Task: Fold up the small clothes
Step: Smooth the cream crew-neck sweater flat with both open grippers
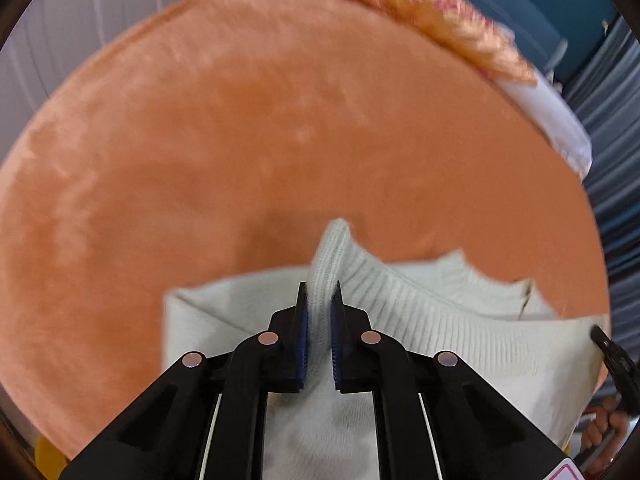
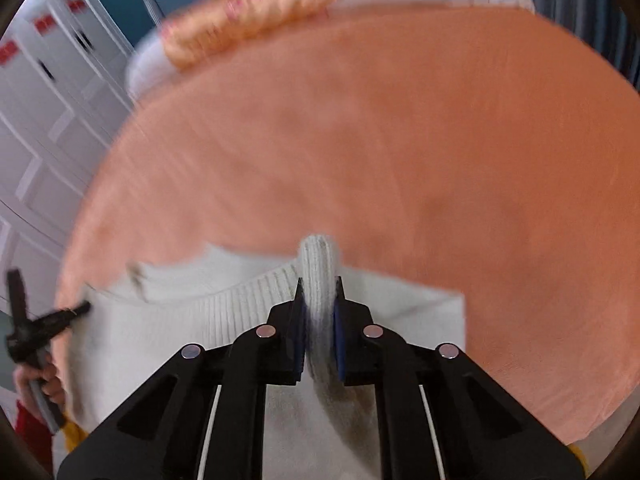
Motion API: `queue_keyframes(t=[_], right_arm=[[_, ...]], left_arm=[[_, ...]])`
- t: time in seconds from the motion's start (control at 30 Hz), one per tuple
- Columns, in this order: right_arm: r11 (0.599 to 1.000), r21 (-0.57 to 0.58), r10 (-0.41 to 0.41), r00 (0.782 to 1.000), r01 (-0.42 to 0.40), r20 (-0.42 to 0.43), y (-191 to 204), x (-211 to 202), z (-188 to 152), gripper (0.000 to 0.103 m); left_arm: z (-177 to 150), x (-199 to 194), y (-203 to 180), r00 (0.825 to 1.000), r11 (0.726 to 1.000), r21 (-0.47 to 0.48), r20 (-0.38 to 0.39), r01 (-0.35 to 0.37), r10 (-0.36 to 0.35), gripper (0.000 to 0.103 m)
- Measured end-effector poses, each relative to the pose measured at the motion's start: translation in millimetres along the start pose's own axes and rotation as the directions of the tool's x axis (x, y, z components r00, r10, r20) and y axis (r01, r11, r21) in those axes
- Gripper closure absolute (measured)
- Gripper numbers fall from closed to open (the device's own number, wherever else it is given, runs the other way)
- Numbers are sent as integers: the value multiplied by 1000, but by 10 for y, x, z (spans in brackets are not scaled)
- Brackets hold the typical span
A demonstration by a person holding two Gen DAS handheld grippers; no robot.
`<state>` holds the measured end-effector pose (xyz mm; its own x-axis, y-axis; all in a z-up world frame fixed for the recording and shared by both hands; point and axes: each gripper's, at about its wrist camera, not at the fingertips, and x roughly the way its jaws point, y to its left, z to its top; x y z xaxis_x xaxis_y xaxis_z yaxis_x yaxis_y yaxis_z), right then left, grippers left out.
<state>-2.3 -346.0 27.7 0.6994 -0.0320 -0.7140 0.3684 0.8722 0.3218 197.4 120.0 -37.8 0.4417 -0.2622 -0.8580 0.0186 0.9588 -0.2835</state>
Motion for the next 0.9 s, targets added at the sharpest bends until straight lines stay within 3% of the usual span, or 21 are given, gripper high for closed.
queue_keyframes(t=[0.07,0.17,0.2,0.37,0.43,0.47,0.5,0.53,0.57,0.63,0.7,0.83,0.9], right_arm=[[999,40,-28,999,27,28,-188,-77,-6,95],[991,59,-108,986,116,-126,-538,399,-204,96],[991,44,-119,979,128,-164,-580,569,-300,96],[989,53,-133,986,139,-102,-413,342,-195,89],[981,13,-193,981,193,-6,-199,64,-164,86],[986,1,-165,986,165,14,-105,-17,-164,86],[994,-23,-105,994,105,21,80,-97,-199,84],[997,-52,-52,999,52,8,242,-113,-238,84],[994,-105,21,999,-25,-33,492,-87,-320,84],[976,-168,122,986,-141,-117,879,19,-529,84],[948,-204,203,957,-245,-206,1218,159,-770,84],[914,-294,197,939,-280,-281,1555,322,-1125,84],[920,-315,146,950,-233,-277,1511,336,-1166,85]], left_arm=[[33,-67,108,999,1000,-20,31,-17,17,96],[-125,290,218,994,996,13,-65,-87,87,95],[-173,403,195,992,992,43,-49,-118,120,94],[-99,253,58,986,987,26,-52,-159,161,92],[-89,50,-98,984,983,49,-10,-177,178,85],[-144,-97,-189,981,979,66,33,-195,193,84],[-191,-272,-345,976,974,93,88,-206,198,75],[-228,-366,-455,976,974,115,117,-196,182,64],[-279,-440,-598,982,977,145,134,-156,136,61],[-450,-447,-872,993,977,201,107,-69,49,60],[-644,-324,-1068,999,969,246,43,-11,0,60],[-1004,31,-1311,998,948,318,-55,-15,34,62],[-1106,148,-1287,993,938,343,-78,-57,89,64]])
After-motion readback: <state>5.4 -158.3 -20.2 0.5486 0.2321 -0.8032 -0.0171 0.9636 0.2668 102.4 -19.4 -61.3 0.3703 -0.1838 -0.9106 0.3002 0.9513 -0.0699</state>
